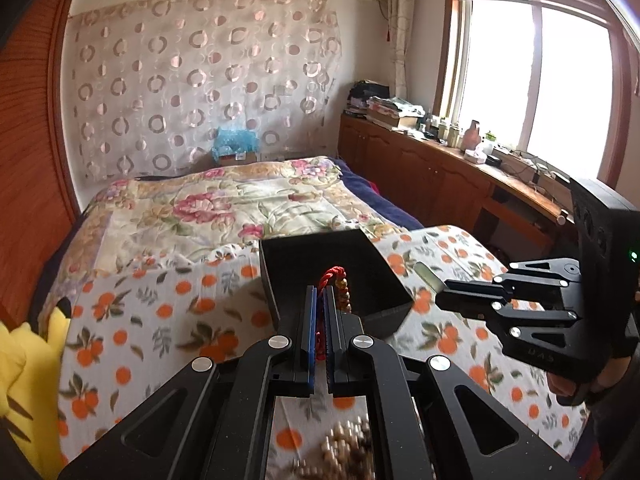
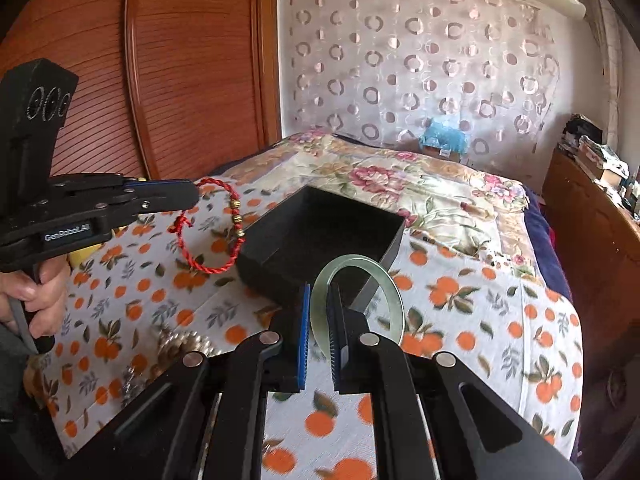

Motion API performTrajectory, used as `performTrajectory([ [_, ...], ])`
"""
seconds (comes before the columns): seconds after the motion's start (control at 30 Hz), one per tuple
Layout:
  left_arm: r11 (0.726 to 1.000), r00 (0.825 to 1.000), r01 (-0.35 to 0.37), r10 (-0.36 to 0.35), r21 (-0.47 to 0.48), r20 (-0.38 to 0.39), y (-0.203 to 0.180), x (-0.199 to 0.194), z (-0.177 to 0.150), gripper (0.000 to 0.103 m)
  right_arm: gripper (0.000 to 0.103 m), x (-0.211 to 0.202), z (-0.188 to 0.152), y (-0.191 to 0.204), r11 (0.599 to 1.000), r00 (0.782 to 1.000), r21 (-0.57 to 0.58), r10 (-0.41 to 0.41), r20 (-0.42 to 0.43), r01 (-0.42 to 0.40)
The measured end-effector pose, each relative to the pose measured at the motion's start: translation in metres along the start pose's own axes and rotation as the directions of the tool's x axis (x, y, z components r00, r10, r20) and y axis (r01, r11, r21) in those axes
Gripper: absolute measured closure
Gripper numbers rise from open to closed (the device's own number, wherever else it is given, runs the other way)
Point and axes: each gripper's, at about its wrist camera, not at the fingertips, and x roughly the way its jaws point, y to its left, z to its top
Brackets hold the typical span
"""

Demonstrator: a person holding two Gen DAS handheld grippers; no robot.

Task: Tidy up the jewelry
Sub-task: 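Carry the red bracelet and jade bangle into the black box and open both tools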

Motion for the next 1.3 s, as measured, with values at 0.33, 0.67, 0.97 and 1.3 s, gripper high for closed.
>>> performTrajectory([
  [0.33, 1.000, 0.997, -0.008, 0.006, -0.027, -0.076, 0.008, 0.062, 0.018, 0.101, 0.093, 0.008, 0.024, -0.006, 1.000, 1.000, -0.022, -0.001, 0.031, 0.002],
  [0.67, 0.999, 0.993, -0.038, 0.037, -0.013, -0.112, 0.014, 0.060, 0.003, 0.082, 0.093, 0.022, 0.028, -0.004, 0.999, 1.000, -0.050, -0.010, 0.025, 0.011],
  [0.97, 0.997, 0.994, -0.069, 0.066, -0.033, -0.085, 0.028, 0.014, -0.028, 0.079, 0.093, 0.042, 0.043, 0.012, 0.996, 0.999, -0.089, -0.022, 0.033, 0.025],
  [1.3, 0.997, 0.994, -0.062, 0.057, -0.044, -0.095, 0.027, -0.013, -0.067, 0.077, 0.092, 0.091, 0.040, 0.014, 0.993, 0.993, -0.083, -0.085, -0.087, 0.078],
])
